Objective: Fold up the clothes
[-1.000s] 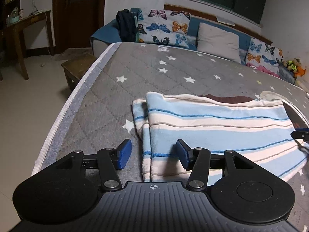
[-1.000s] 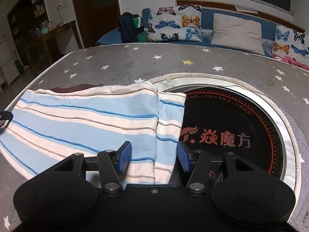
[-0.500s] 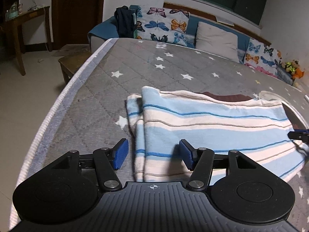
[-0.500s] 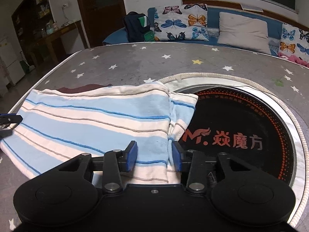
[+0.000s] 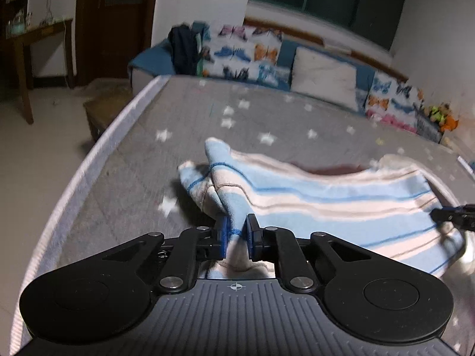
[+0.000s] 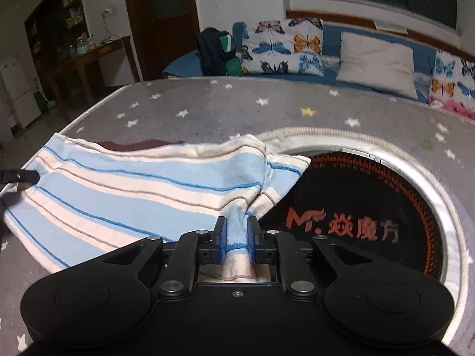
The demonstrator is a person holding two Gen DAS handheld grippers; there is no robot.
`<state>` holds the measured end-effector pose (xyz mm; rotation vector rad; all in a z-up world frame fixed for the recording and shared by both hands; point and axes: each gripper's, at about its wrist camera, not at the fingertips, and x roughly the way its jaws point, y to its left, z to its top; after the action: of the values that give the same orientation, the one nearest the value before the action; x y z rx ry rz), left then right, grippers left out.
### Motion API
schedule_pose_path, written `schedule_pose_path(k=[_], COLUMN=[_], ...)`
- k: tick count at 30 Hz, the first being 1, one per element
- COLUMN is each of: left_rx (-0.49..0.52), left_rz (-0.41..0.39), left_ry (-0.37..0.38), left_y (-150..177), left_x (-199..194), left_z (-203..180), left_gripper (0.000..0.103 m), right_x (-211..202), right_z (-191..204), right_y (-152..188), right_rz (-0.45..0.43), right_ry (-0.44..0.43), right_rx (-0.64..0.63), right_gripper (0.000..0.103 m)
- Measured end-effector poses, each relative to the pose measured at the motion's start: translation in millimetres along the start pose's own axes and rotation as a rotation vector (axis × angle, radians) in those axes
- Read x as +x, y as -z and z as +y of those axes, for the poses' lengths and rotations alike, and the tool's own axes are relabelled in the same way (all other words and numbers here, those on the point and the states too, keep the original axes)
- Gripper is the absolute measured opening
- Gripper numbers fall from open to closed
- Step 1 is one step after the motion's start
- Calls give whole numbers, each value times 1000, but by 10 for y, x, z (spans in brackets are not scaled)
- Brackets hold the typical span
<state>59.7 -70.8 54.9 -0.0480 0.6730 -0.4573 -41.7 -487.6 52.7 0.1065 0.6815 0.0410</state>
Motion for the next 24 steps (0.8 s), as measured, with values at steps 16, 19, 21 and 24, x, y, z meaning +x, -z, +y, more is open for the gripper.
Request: schedule_pose_path(k=[16,19,21,24], left_rx=[36,41,46,41], left_rz=[-153,-182,-192,-198], left_ry=[78,73,63,46], left_y=[-600,-744,-836,-942], left_x=[15,33,80,169], left_z=[-427,-474,-501,-518], left_gripper=[10,10,10,10], right_x=[-219,-153,-60,96], right_z=[321,318,286,228], right_y=[-676,-832,-874,-917], right_rz=[-154,-176,-174,-167], right_ry=[27,45,56,70], right_rx=[-151,-159,-156,-150], right_gripper=[11,11,11,11])
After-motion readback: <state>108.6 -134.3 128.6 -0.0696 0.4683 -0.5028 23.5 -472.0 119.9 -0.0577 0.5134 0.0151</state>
